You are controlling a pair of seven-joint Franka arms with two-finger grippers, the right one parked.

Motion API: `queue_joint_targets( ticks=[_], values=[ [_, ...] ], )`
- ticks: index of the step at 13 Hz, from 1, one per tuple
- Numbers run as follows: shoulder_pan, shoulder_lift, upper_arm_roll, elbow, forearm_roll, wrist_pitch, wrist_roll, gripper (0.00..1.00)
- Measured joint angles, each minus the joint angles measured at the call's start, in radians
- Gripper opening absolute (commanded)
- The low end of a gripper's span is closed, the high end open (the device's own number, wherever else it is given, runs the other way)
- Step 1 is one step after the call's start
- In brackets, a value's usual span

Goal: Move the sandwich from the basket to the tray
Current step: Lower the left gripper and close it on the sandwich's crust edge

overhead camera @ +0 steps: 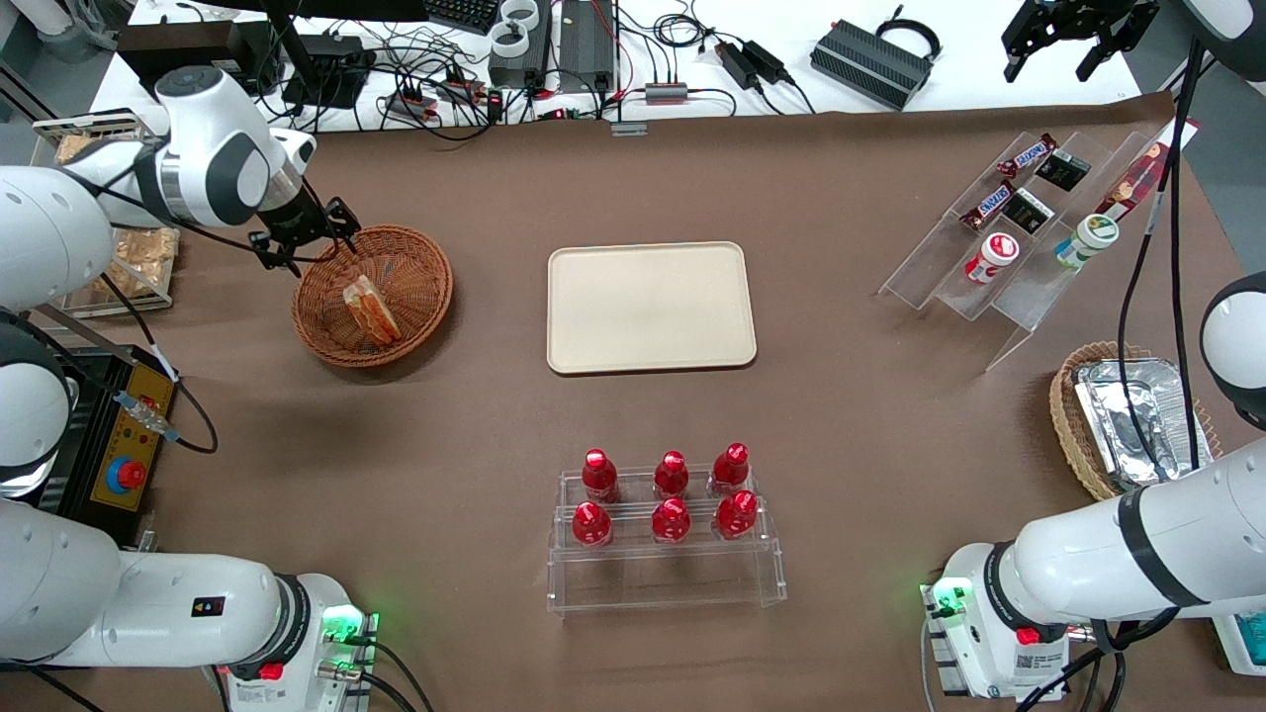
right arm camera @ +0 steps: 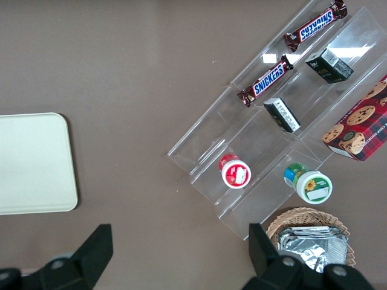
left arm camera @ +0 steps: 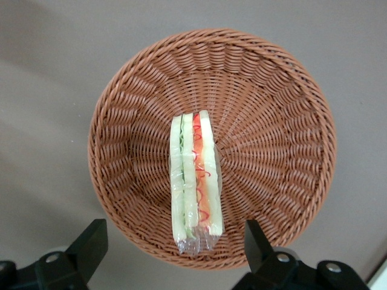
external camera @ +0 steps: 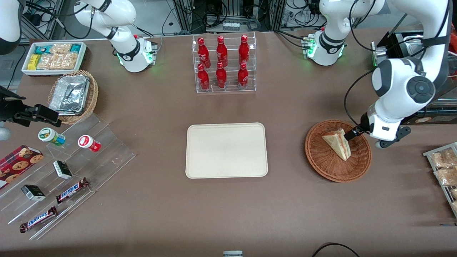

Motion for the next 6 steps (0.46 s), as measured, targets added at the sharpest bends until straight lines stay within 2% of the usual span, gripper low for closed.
queue_joint_targets(
  ticks=[6],
  values=[
    [-0.021,0.021,-0.016,-0.077,0.0,0.124,-0.095,1.0]
  ],
)
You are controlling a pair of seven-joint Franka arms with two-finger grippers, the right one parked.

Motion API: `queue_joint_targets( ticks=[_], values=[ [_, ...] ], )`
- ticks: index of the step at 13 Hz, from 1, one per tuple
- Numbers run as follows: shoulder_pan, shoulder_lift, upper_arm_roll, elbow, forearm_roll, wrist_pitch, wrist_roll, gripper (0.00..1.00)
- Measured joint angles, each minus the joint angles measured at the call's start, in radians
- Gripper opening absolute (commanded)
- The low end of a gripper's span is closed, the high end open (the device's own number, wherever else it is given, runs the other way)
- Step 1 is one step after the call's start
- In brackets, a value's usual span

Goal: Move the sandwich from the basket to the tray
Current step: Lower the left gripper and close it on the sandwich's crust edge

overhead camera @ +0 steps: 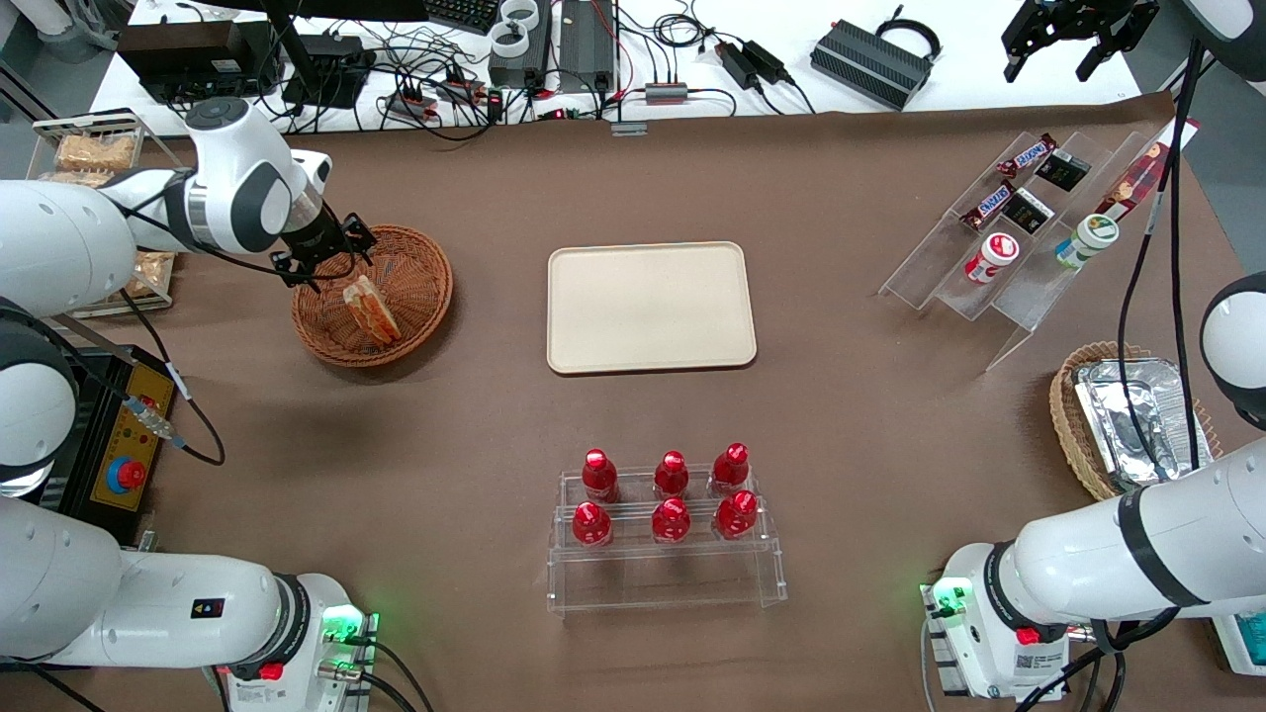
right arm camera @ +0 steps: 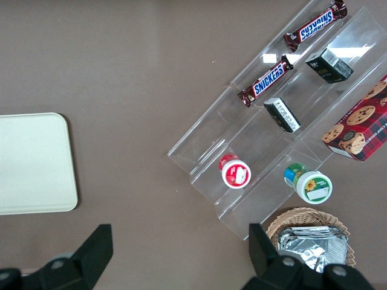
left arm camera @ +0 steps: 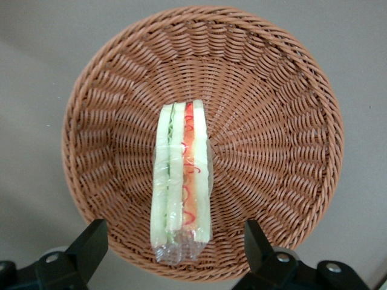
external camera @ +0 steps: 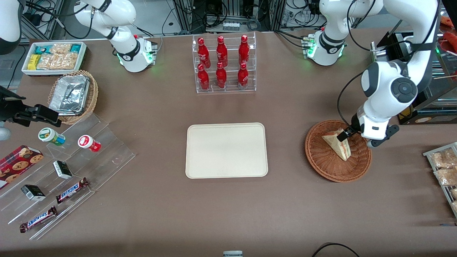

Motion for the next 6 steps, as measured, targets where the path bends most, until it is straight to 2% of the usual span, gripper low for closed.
queue_joint_targets(
  ticks=[5,6],
  values=[
    [-0.01,0.071,0.0,-0.03,0.0,0.107,-0.008,0.99],
    [-0.01,0.088,0.0,-0.034,0.0,0.131,-0.008,0.83]
  ],
)
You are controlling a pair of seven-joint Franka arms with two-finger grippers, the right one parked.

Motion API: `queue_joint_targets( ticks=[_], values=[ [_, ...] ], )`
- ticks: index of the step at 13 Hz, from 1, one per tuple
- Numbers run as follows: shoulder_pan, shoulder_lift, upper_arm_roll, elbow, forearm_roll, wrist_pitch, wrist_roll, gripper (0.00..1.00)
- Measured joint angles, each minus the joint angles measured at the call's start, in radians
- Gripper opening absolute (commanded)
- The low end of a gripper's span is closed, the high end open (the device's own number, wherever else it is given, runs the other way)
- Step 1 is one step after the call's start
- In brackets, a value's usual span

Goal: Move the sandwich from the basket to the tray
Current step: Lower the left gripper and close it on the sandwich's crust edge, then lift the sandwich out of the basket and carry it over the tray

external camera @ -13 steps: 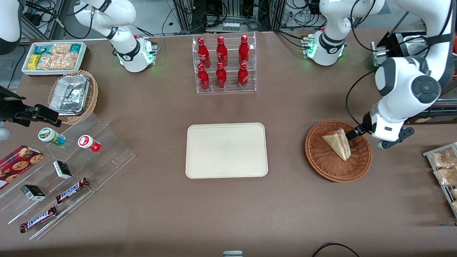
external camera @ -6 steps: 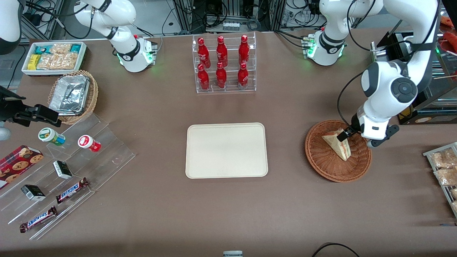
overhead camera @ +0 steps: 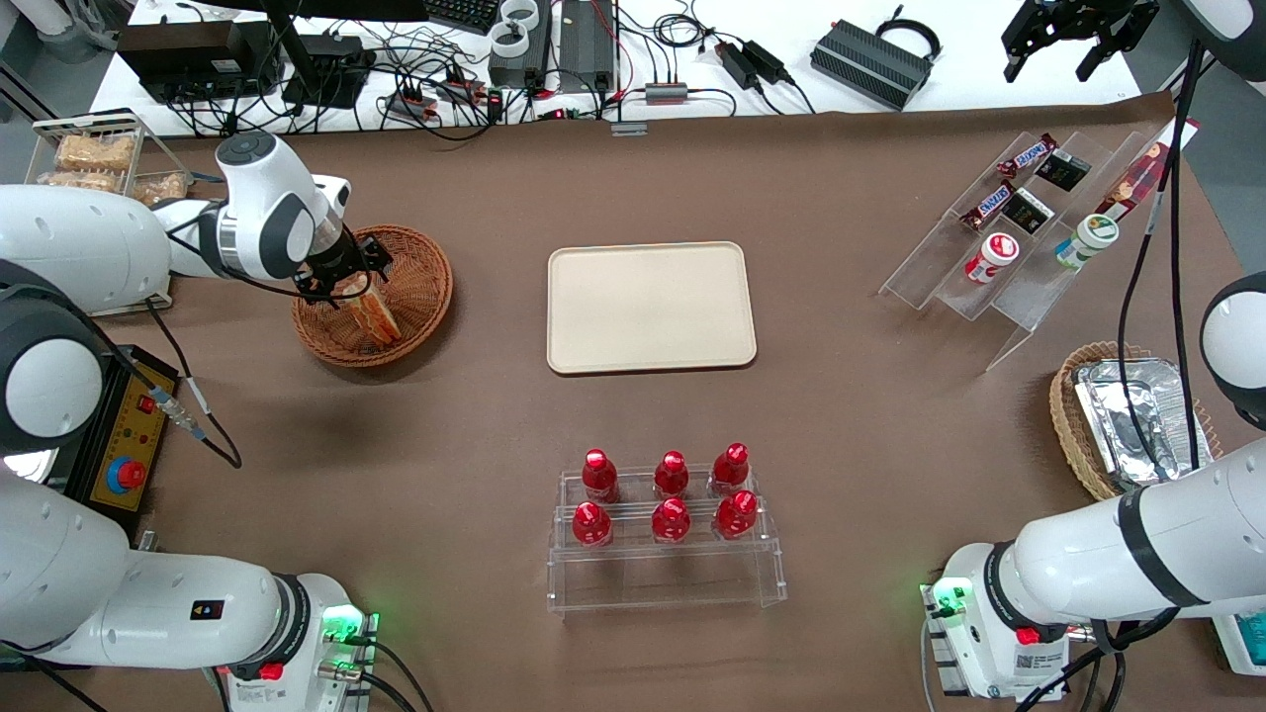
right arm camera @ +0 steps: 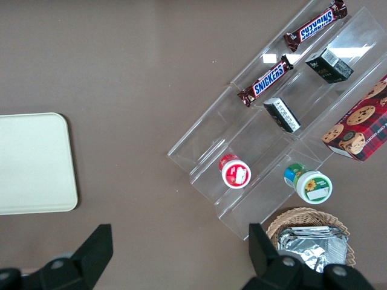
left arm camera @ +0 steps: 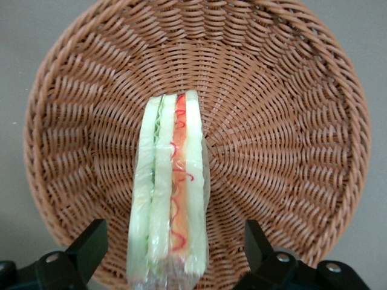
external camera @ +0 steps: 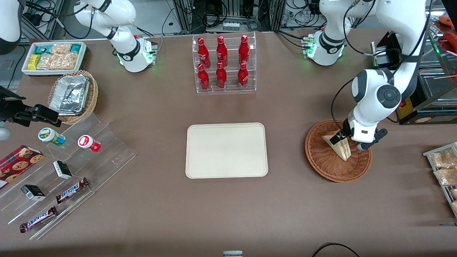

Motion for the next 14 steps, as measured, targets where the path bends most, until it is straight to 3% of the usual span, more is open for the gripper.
queue_joint_targets(
  ticks=[1,2,3,10,14],
  values=[
    [0.0,0.016,0.0,-0.003,0.0,0.017,0.0,0.45],
    [0.0,0.03,0.0,-0.004,0.0,0.026,-0.001,0.18],
    [0.0,0.039,0.0,-0.004,0.0,0.029,-0.001,0.0],
    [0.0,0.028,0.0,0.005,0.004,0.001,0.004,0.0],
    [-0.02,-0.063,-0.013,0.11,0.011,-0.252,0.082,0.0]
  ],
)
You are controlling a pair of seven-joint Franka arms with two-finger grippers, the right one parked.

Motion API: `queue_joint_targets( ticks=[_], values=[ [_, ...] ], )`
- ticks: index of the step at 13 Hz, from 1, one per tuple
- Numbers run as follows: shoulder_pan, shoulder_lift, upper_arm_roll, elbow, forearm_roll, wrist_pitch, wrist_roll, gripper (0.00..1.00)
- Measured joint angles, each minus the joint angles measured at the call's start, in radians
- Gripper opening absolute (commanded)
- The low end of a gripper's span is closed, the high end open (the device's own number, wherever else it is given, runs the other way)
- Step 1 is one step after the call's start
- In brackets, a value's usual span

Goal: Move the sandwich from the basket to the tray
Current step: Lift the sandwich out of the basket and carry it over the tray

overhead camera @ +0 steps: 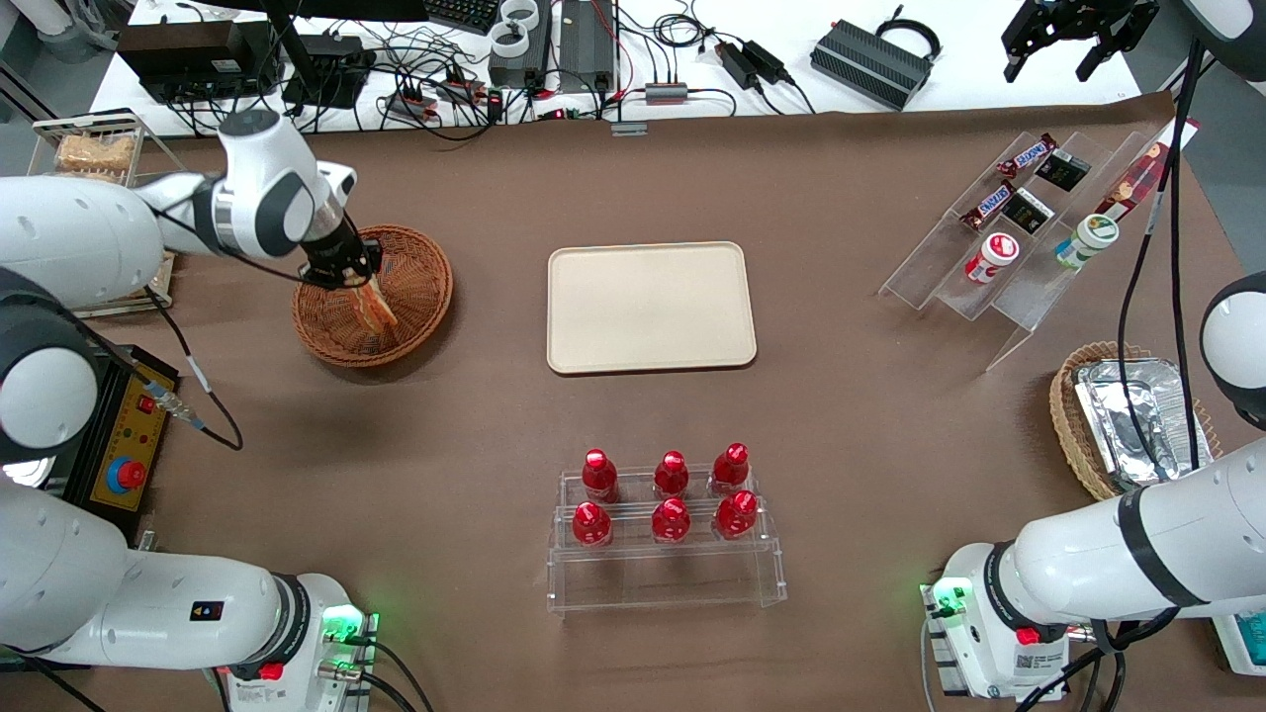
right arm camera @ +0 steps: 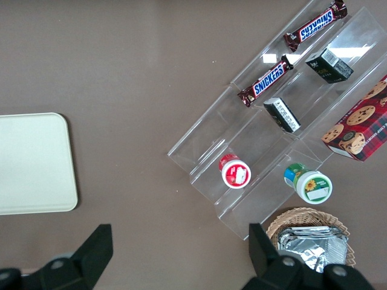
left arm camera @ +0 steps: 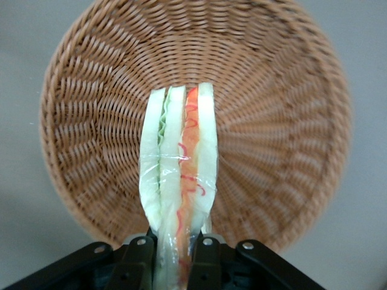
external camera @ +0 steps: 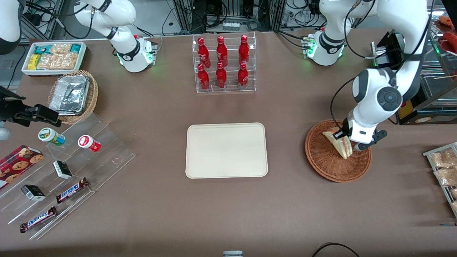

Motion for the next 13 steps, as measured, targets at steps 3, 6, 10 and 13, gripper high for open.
queue_joint_targets(
  ticks=[3,6,10,13],
  values=[
    [-0.039,-0.025,-0.035,0.131,0.001,-0.161,0.03,0.0],
    [-0.125,-0.001,-0.072,0.17,0.001,-0.17,0.036,0.0],
    [-0.278,0.096,-0.081,0.255,0.001,-0.168,0.06,0.0],
    [-0.37,0.205,-0.082,0.367,0.001,-0.168,0.06,0.0]
  ],
)
